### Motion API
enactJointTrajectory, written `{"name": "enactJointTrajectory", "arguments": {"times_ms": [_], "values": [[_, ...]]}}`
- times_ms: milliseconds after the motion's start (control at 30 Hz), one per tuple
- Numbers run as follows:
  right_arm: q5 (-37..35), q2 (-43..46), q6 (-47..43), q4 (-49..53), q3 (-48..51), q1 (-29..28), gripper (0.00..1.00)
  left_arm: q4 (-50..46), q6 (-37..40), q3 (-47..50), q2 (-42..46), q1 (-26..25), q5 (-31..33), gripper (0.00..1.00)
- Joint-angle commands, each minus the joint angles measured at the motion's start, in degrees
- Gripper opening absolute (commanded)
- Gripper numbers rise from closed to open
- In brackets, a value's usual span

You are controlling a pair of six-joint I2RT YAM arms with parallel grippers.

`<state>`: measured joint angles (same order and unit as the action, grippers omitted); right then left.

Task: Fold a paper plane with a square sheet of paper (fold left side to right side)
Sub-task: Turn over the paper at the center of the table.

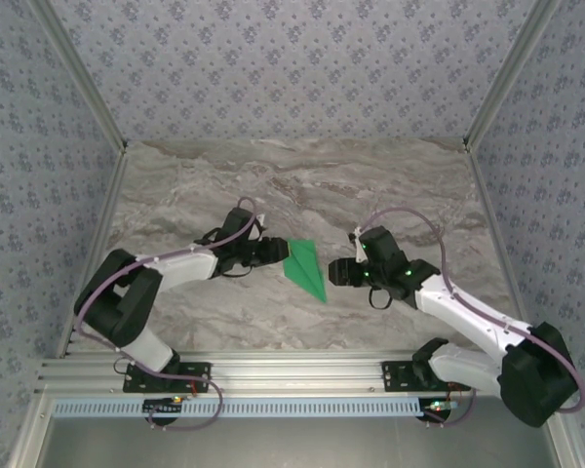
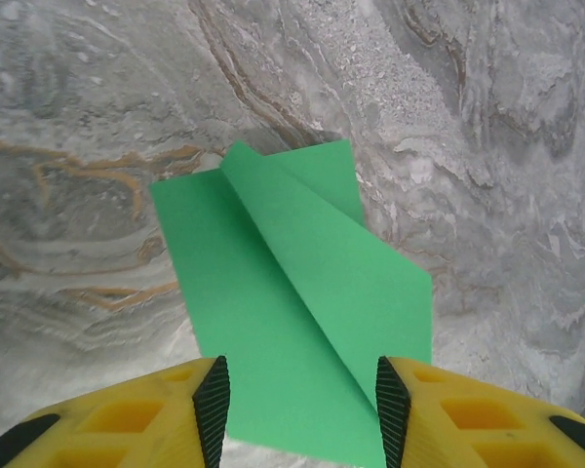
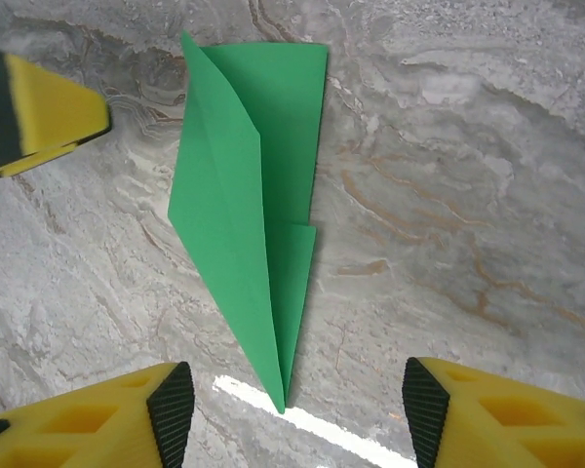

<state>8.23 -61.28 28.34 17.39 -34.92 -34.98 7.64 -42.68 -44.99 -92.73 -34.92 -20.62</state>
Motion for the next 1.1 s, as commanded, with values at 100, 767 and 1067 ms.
{"name": "enactJointTrajectory", "arguments": {"times_ms": [100,767,1067], "values": [[-1.70,4.05,1.59,0.31,2.73,0.77,0.63,2.75,-0.92,-5.39,-5.41,-1.49,-2.17,0.46],[-0.75,7.57,1.68,0.74,5.92,4.36,0.63,-2.81,-0.87,-8.78,-9.36,-2.43,0.42,0.47],[-0.30,7.72,1.79,1.10,6.10,4.79,0.64,-1.34,-1.52,-10.67,-11.98,-2.37,-2.19,0.43]]}}
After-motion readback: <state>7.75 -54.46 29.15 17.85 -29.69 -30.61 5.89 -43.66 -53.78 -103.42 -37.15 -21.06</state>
